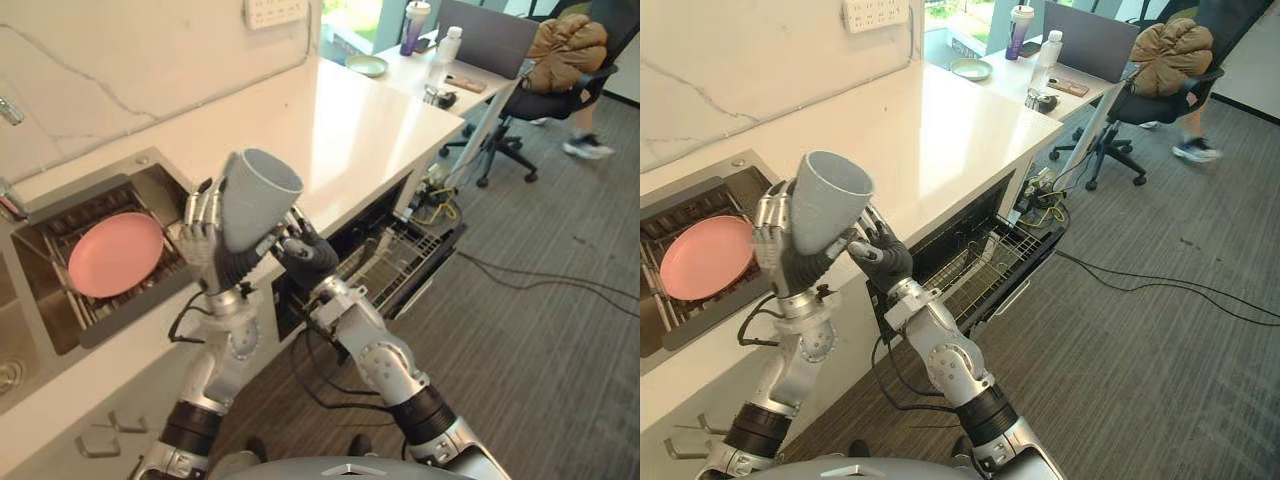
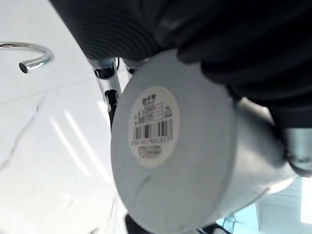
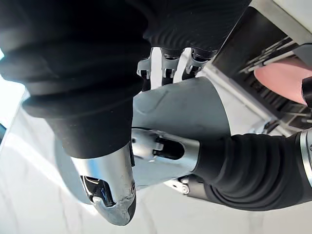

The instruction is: Walk over to the sink, pick up the cup, carry it to the dishwasher, place the cup inside the dishwasher, then close the dishwasher door

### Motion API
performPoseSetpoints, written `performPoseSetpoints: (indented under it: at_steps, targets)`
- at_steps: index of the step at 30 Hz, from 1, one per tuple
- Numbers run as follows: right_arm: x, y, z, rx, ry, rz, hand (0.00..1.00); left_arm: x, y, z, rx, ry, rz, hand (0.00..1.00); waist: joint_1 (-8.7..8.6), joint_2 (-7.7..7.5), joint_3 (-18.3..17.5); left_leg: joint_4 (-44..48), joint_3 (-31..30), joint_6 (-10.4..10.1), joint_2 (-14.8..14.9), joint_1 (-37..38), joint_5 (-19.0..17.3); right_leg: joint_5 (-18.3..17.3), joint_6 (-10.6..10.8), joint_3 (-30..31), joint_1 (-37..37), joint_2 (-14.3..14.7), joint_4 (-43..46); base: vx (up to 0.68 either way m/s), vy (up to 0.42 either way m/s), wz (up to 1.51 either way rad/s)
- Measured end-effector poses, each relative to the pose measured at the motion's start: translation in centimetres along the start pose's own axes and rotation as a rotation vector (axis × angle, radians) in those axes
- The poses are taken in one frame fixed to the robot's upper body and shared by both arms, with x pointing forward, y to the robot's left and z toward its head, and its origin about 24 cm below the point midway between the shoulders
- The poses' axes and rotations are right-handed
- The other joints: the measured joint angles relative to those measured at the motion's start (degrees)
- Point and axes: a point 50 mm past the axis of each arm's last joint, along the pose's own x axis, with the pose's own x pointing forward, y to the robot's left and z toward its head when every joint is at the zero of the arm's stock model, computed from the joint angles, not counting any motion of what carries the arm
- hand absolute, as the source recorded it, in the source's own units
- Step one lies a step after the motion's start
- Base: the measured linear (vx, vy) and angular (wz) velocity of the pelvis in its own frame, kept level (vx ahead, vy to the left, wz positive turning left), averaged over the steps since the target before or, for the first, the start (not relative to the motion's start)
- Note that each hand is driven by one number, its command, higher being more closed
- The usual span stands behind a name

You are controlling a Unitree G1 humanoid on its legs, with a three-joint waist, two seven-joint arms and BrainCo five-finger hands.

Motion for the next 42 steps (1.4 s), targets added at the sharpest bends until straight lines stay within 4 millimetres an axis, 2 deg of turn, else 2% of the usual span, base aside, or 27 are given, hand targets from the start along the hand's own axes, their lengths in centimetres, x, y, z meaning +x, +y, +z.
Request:
performPoseSetpoints:
  at_steps: [4,9,18,23,29,37,38,42]
  targets:
    - [0.0,-0.4,-0.2,0.001,0.009,-0.077,0.0,-0.6,-1.3,0.8,-0.009,-0.008,-0.088,1.0,0.07,0.09,-0.06,-0.13,-1.01,0.08,-0.39,-0.21,0.51,0.0,-0.01,-0.69,0.19,-0.13,0.0,-0.03,0.018,0.1]
    - [0.0,-0.8,-0.8,0.002,0.031,-0.125,0.0,-1.0,-1.9,0.5,0.023,0.004,-0.127,1.0,0.08,0.56,-0.8,-1.3,-1.73,0.44,-0.88,-0.21,1.55,0.13,-0.01,-1.53,0.02,-0.46,0.0,-0.04,0.029,0.08]
    - [0.5,-0.8,-0.6,-0.029,0.004,-0.188,0.0,-0.9,-2.2,0.2,0.058,-0.009,-0.148,1.0,0.86,0.63,-1.22,-1.48,-2.53,0.67,-1.3,-0.23,2.08,0.25,-0.13,-1.74,0.05,-0.74,-0.01,-0.01,0.015,0.03]
    - [0.9,-0.6,0.0,-0.118,-0.037,-0.228,0.0,-1.3,-2.3,0.2,0.079,-0.02,-0.161,1.0,1.14,0.48,-1.55,-1.43,-2.87,0.85,-1.62,-0.38,2.2,0.19,-0.21,-1.71,0.03,-1.04,-0.01,0.0,0.0,0.0]
    - [1.6,-0.3,0.8,-0.143,-0.074,-0.25,0.0,-1.6,-2.1,-0.2,0.089,-0.01,-0.15,1.0,1.2,0.49,-1.55,-1.1,-3.89,0.88,-2.01,-0.63,2.22,0.19,-0.19,-1.75,0.02,-1.35,-0.01,0.0,0.003,0.01]
    - [1.6,-0.4,0.9,-0.128,-0.076,-0.254,0.0,-2.0,-1.9,-0.4,0.099,-0.003,-0.15,1.0,1.68,0.49,-1.56,-0.84,-4.47,0.88,-2.14,-0.97,2.22,0.24,-0.15,-1.72,-0.15,-1.4,-0.01,0.0,0.003,0.01]
    - [1.6,-0.4,0.8,-0.115,-0.074,-0.253,1.0,-2.1,-1.8,-0.4,0.099,-0.002,-0.148,1.0,1.71,0.49,-1.56,-0.84,-4.5,0.87,-2.15,-0.97,2.21,0.24,-0.15,-1.72,-0.2,-1.41,-0.01,0.0,0.0,0.0]
    - [1.6,-0.4,0.5,-0.003,-0.041,-0.239,1.0,-2.1,-1.6,-0.7,0.109,-0.006,-0.142,1.0,1.88,0.5,-1.56,-0.83,-4.76,0.86,-2.18,-0.98,2.2,0.24,-0.15,-1.71,-0.21,-1.41,-0.01,0.0,0.0,0.0]
